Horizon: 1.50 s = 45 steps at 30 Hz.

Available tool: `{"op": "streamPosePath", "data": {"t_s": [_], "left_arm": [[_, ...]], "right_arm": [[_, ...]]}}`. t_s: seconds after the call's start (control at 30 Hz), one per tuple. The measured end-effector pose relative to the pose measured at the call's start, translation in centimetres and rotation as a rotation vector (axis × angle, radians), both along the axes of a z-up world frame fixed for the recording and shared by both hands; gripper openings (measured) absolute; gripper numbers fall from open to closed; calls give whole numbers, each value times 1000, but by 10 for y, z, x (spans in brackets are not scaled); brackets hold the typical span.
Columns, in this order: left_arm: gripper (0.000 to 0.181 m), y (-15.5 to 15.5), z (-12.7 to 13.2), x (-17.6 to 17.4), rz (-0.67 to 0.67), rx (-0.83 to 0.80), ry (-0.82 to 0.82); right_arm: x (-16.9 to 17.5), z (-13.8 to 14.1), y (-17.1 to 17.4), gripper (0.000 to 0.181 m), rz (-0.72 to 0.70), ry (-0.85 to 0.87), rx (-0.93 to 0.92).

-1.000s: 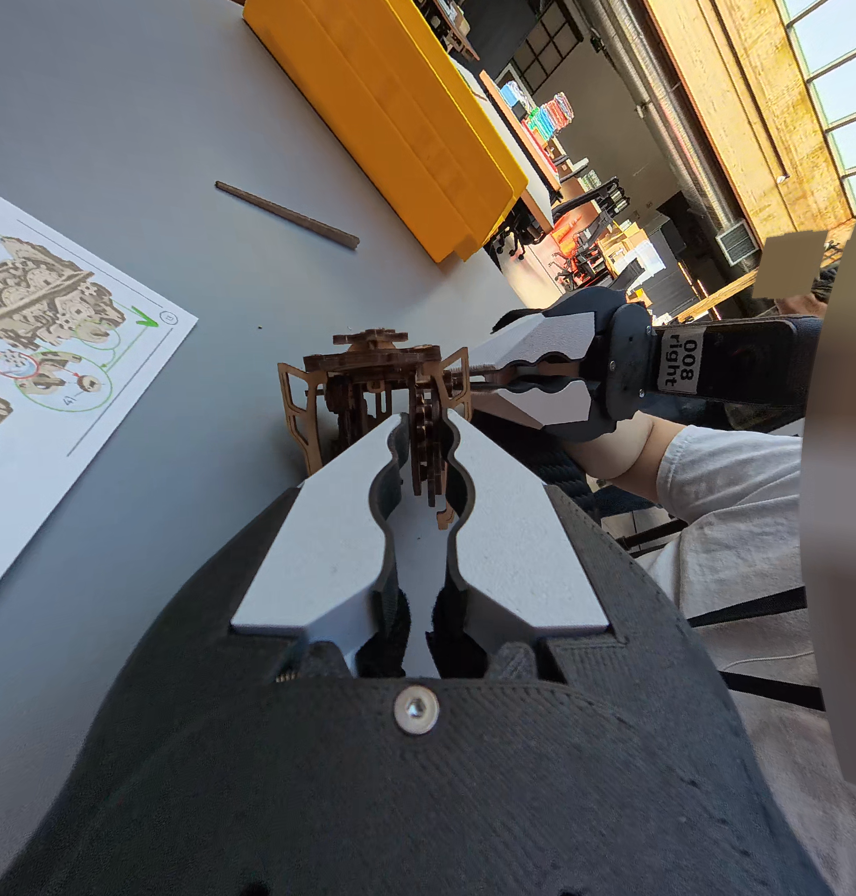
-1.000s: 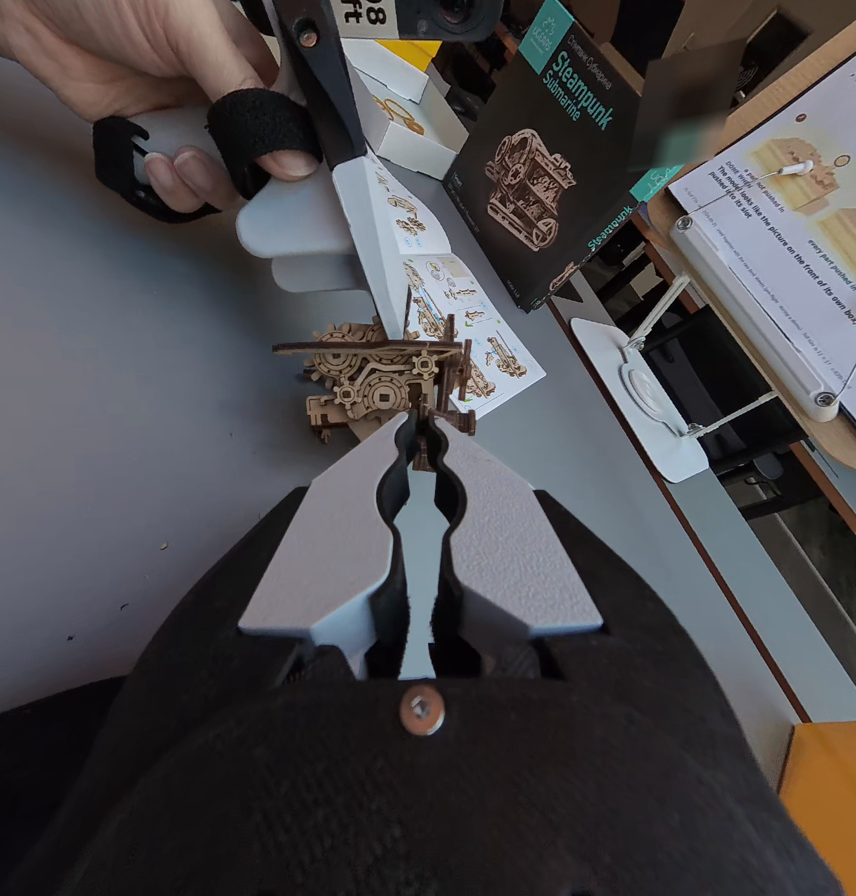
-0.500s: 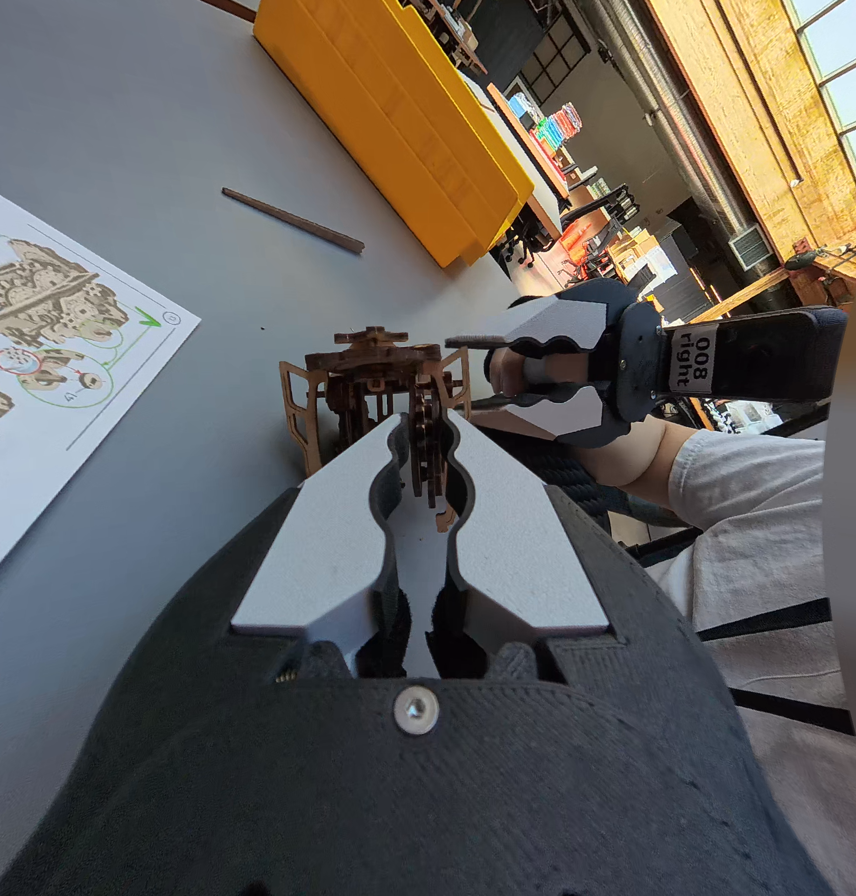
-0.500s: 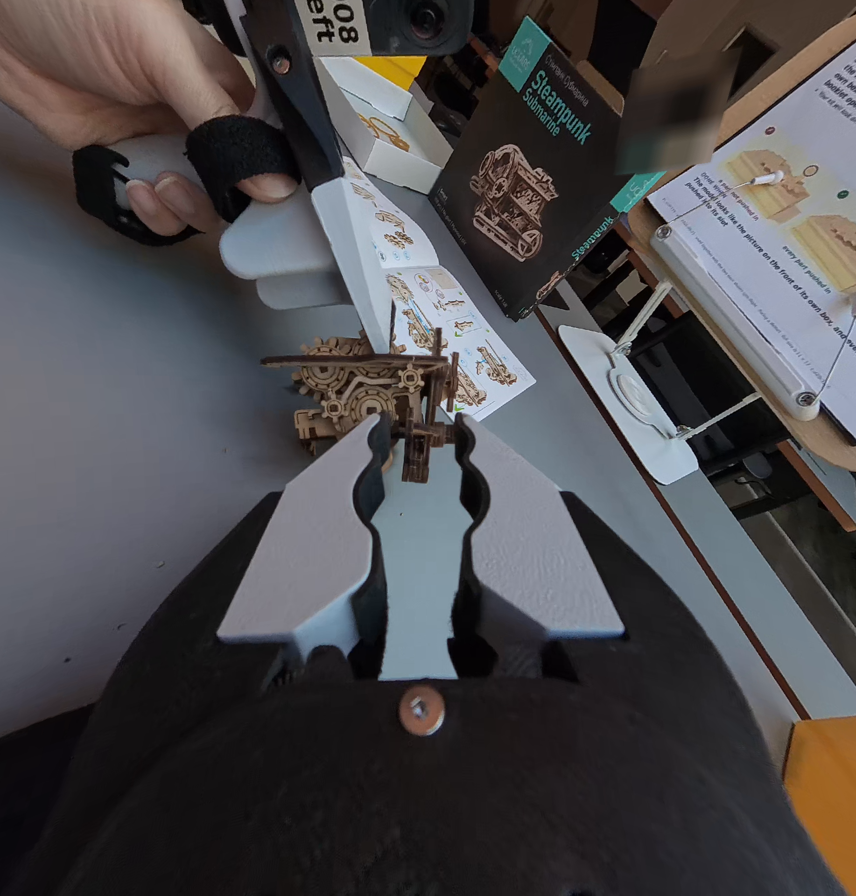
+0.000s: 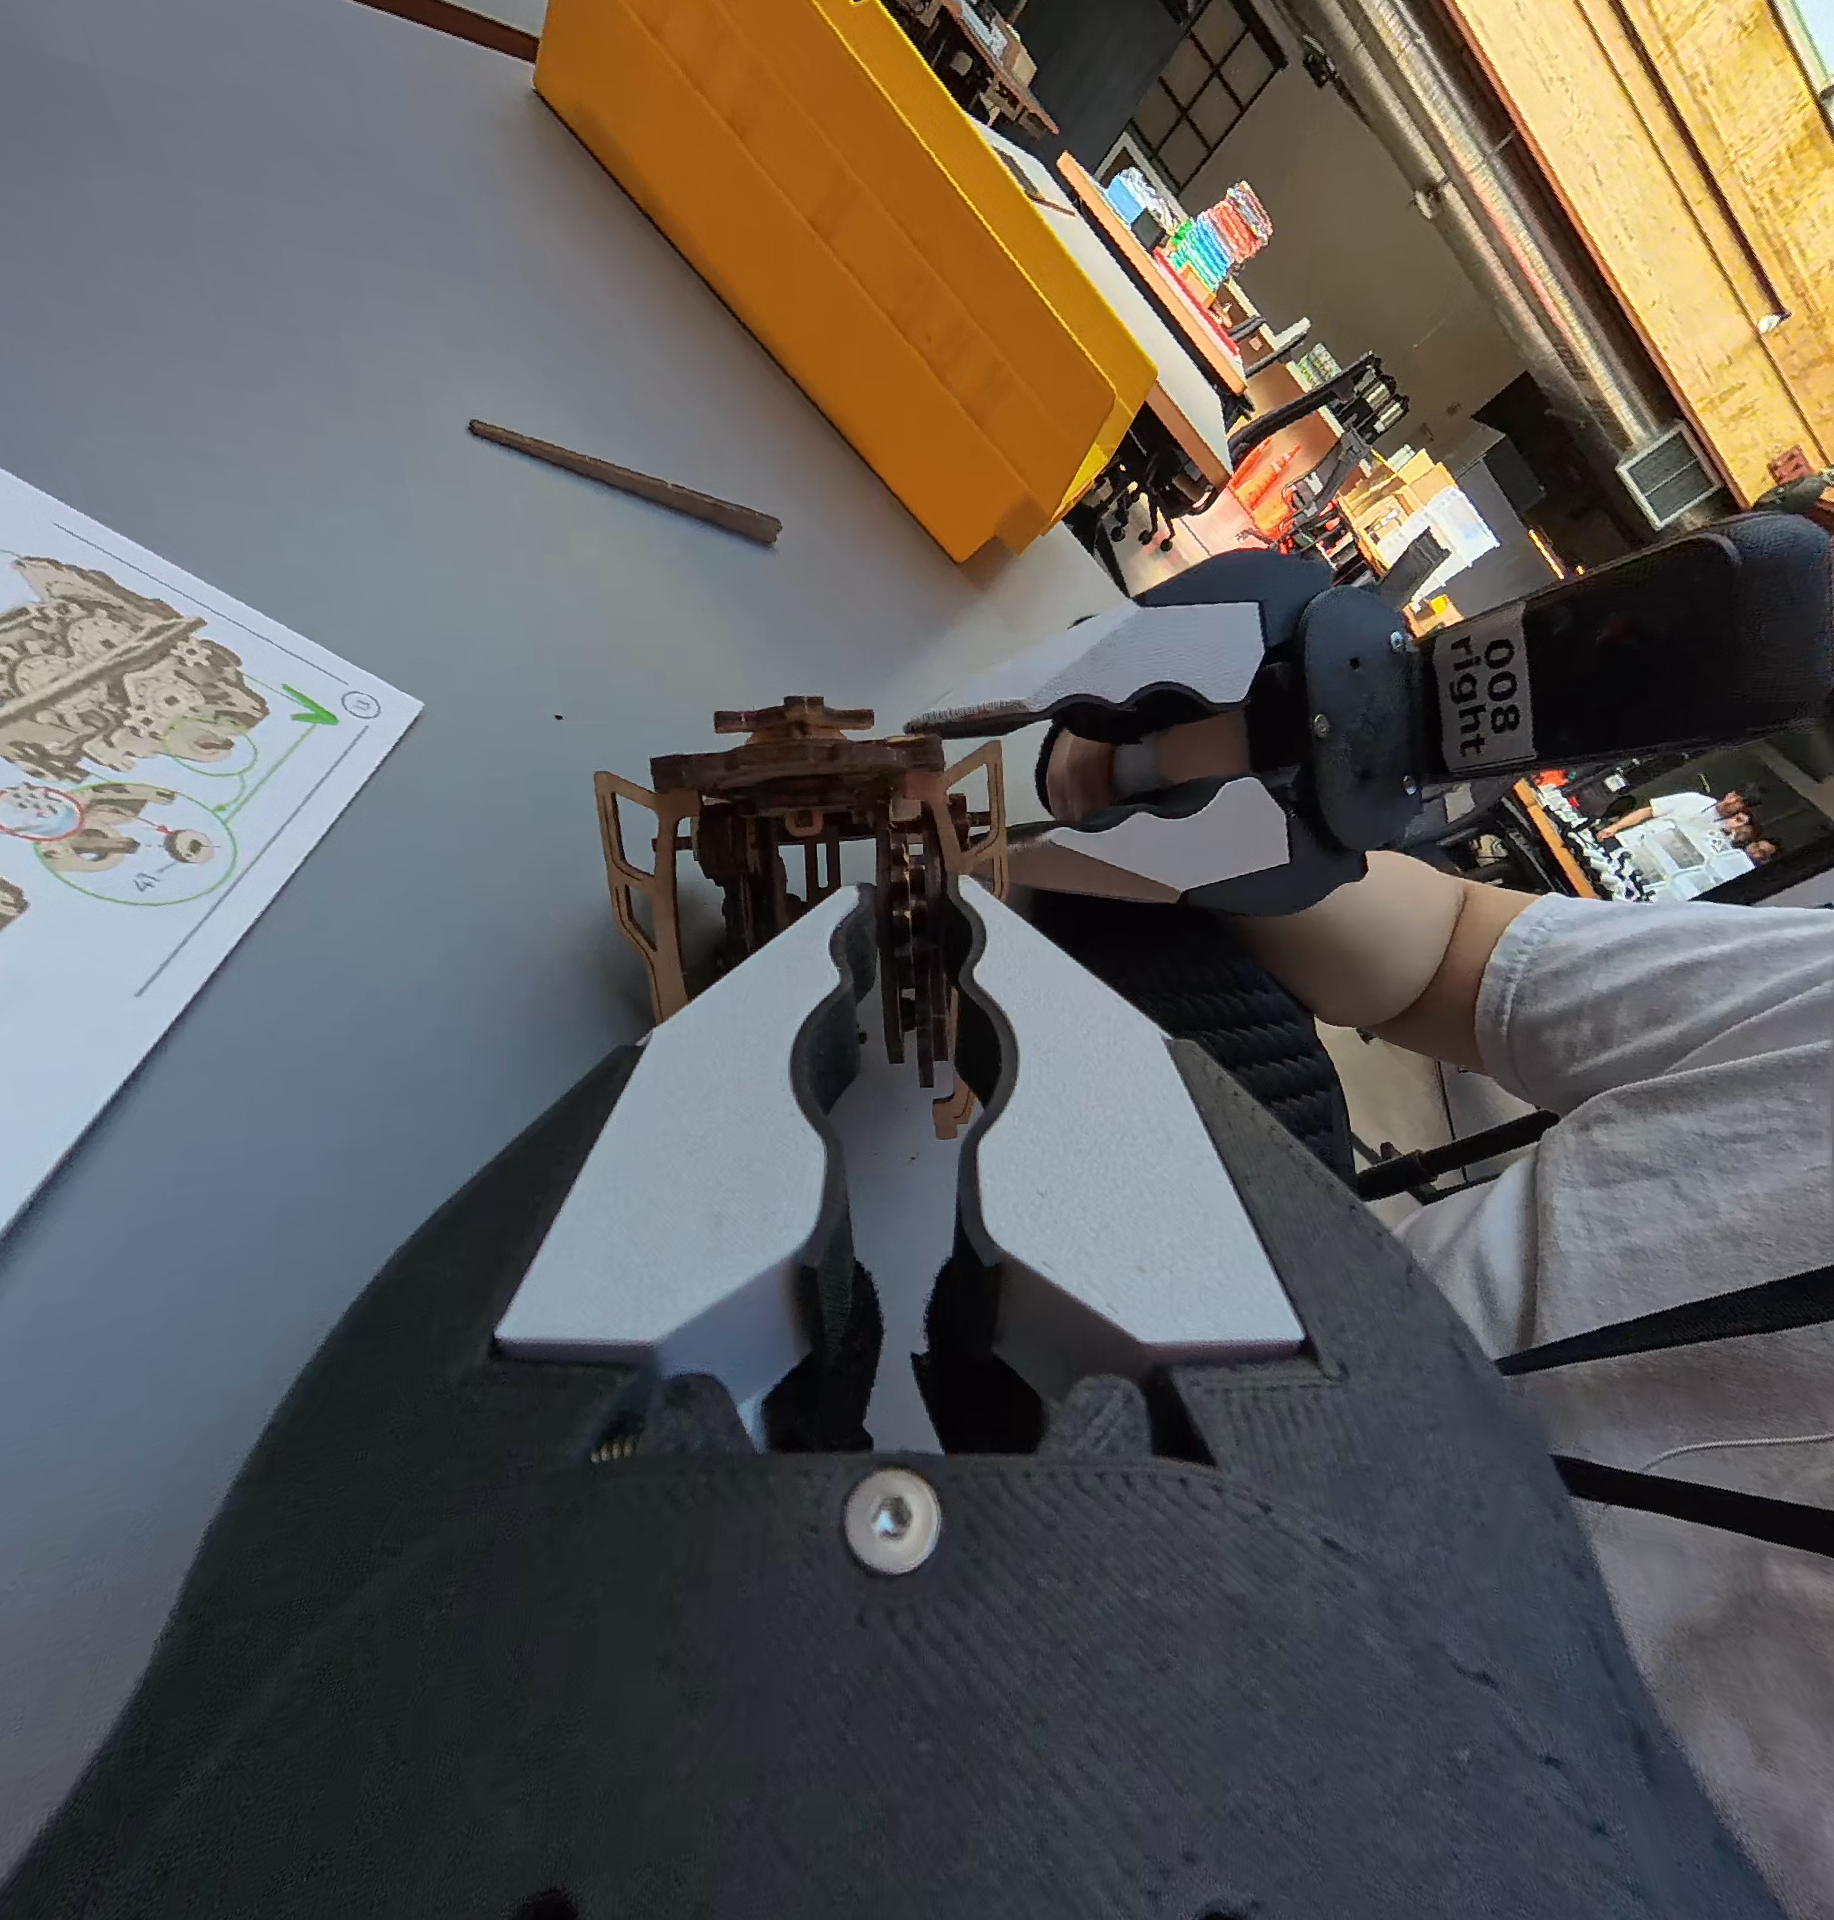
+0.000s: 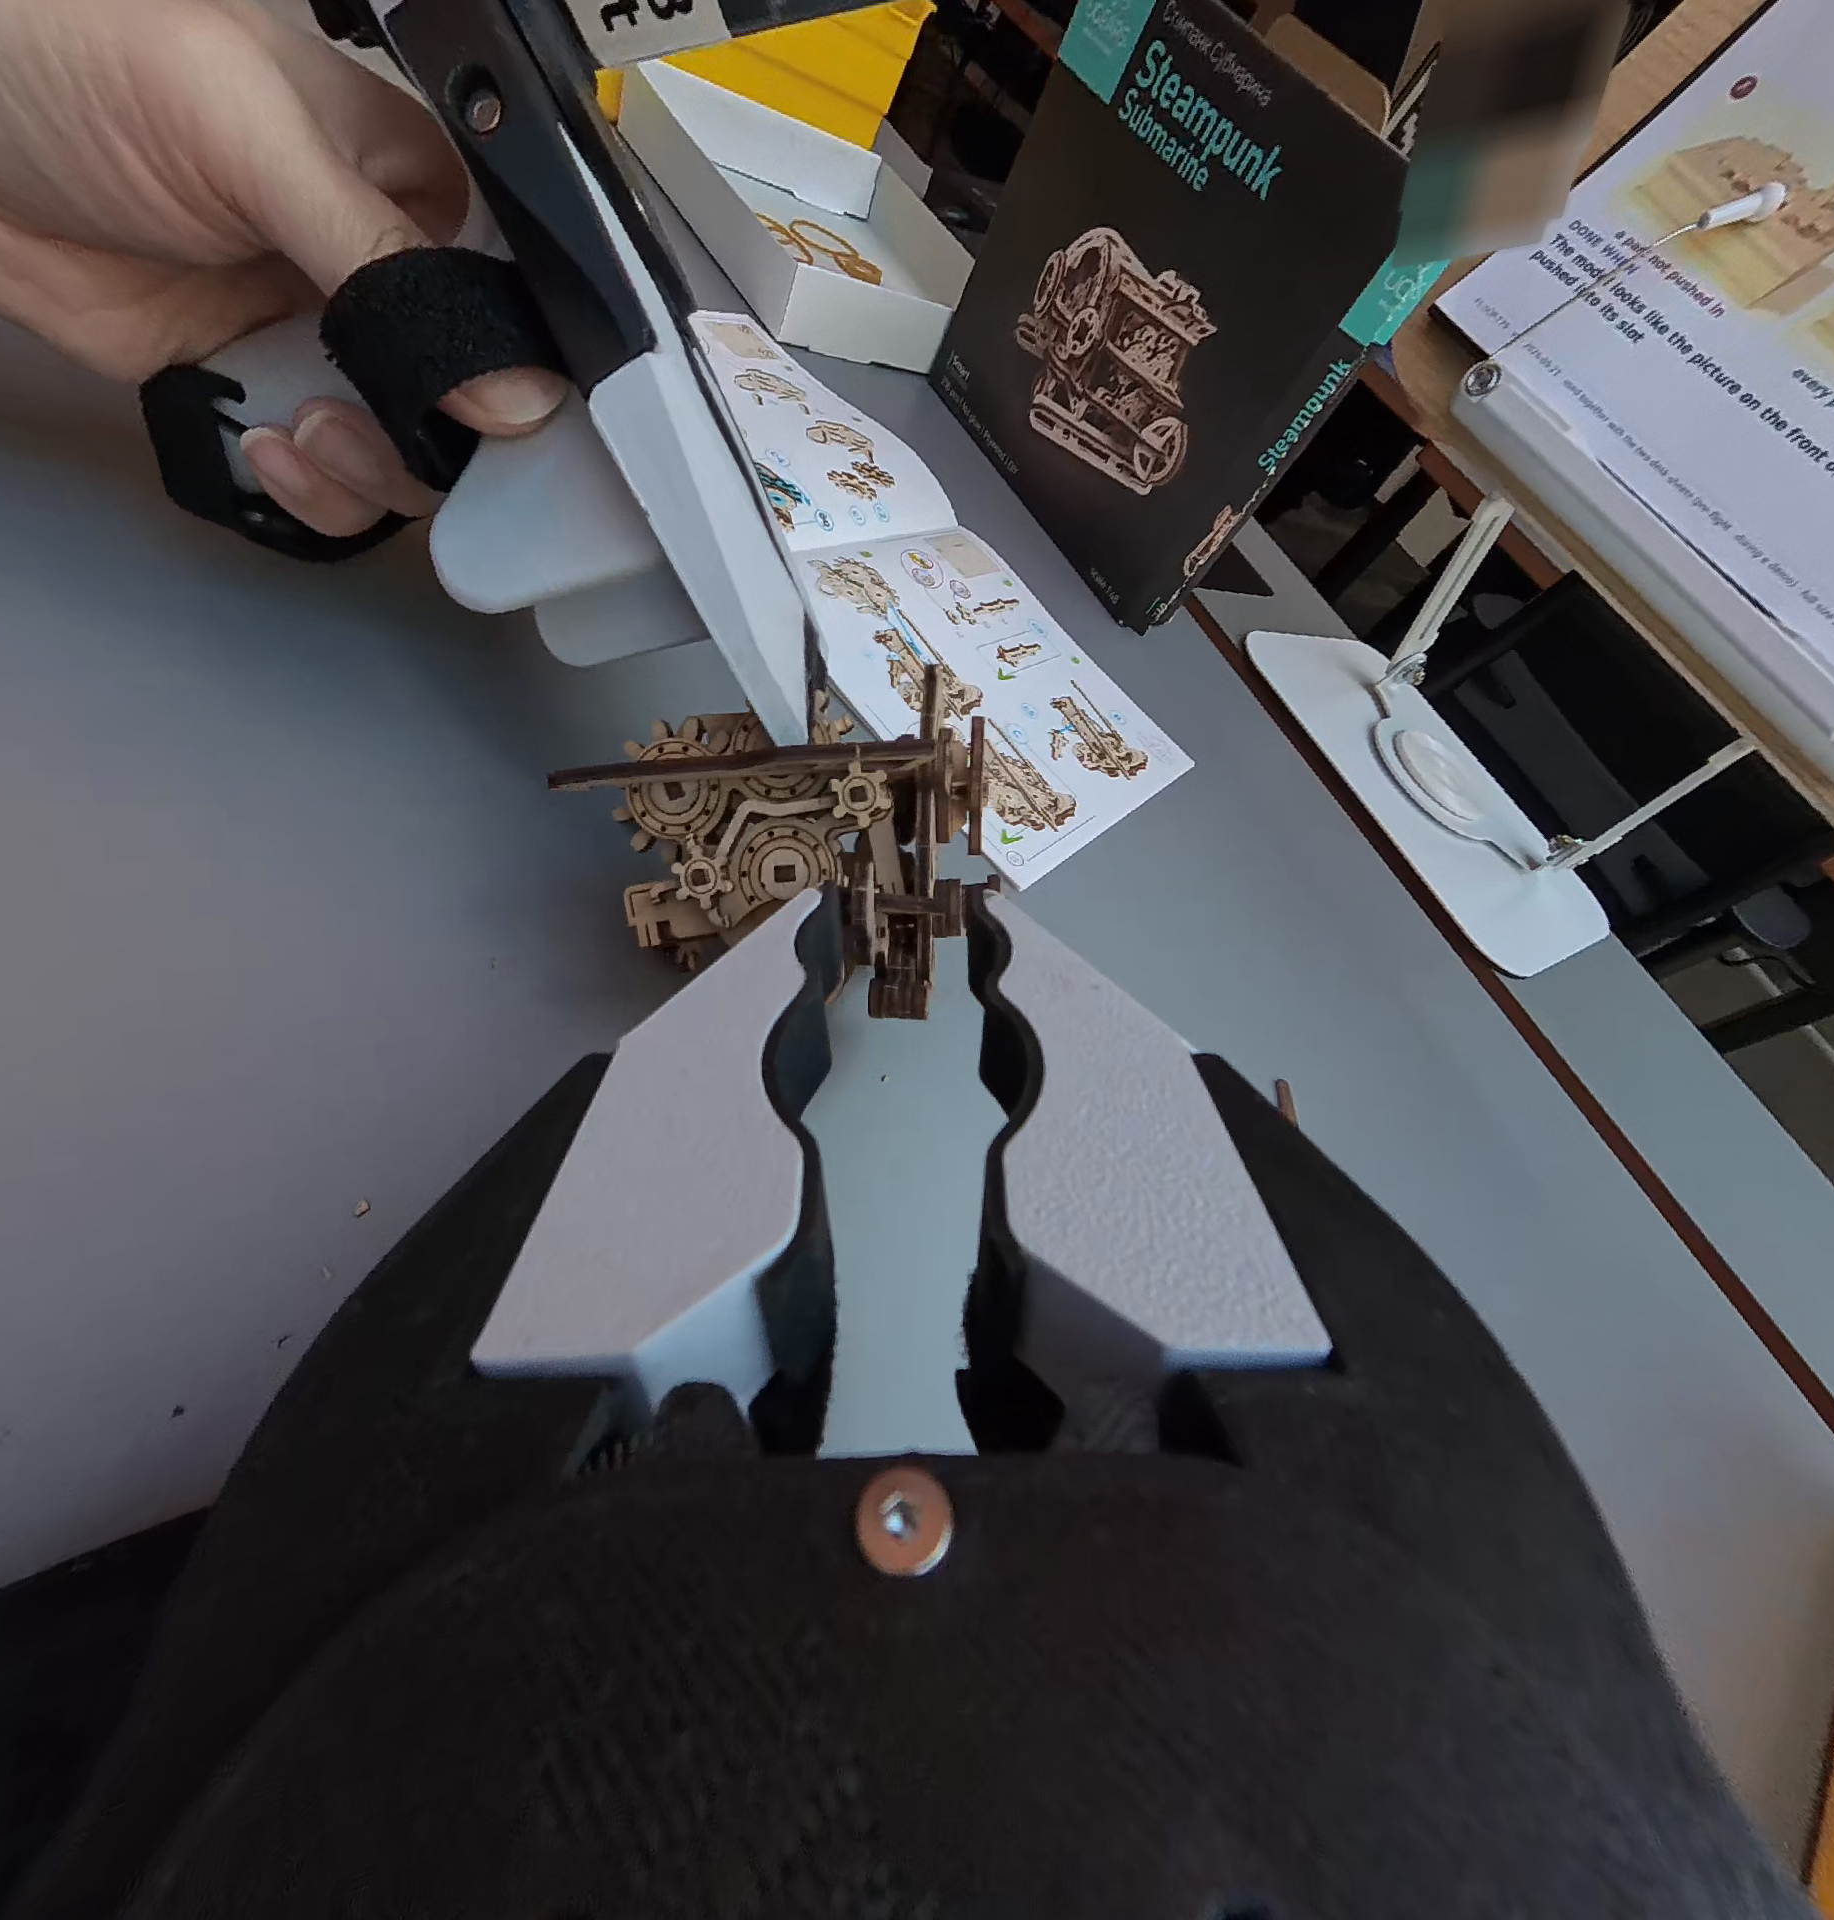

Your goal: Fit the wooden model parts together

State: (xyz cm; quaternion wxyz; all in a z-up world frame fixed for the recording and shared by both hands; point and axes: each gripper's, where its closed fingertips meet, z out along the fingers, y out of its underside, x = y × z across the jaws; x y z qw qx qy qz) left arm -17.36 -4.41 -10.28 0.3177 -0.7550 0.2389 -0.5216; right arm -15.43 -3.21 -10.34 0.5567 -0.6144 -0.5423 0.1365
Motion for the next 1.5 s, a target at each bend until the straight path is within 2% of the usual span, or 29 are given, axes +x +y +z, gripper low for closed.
{"op": "streamPosePath", "data": {"t_s": [0.17, 0.3, 0.43, 0.6, 0.8, 0.9, 1.17, 1.5], "left_arm": [[10, -4, -1, 1, -32, 54, 50], [10, -3, -1, 1, -22, 70, 61], [10, -1, 0, 0, -3, 38, 35], [10, -2, 1, 2, -11, 5, 1], [10, -9, -1, 5, -62, 8, 27], [10, -14, -1, 5, -92, 47, 77], [10, -20, -4, 9, -120, 157, 239], [10, -17, 1, 5, -81, 161, 249]], "right_arm": [[-1, -3, -6, 18, 59, -4, -13], [-1, -4, -4, 17, 47, -28, -8], [-1, -4, -3, 13, 45, -62, 65], [-1, 4, -1, 14, 41, -21, 78], [0, 2, -14, 11, 158, -234, 424], [0, 0, -20, 10, 181, -273, 447], [4, -14, -24, 11, 204, -509, 507], [2, -14, -24, 10, 131, -532, 486]]}}
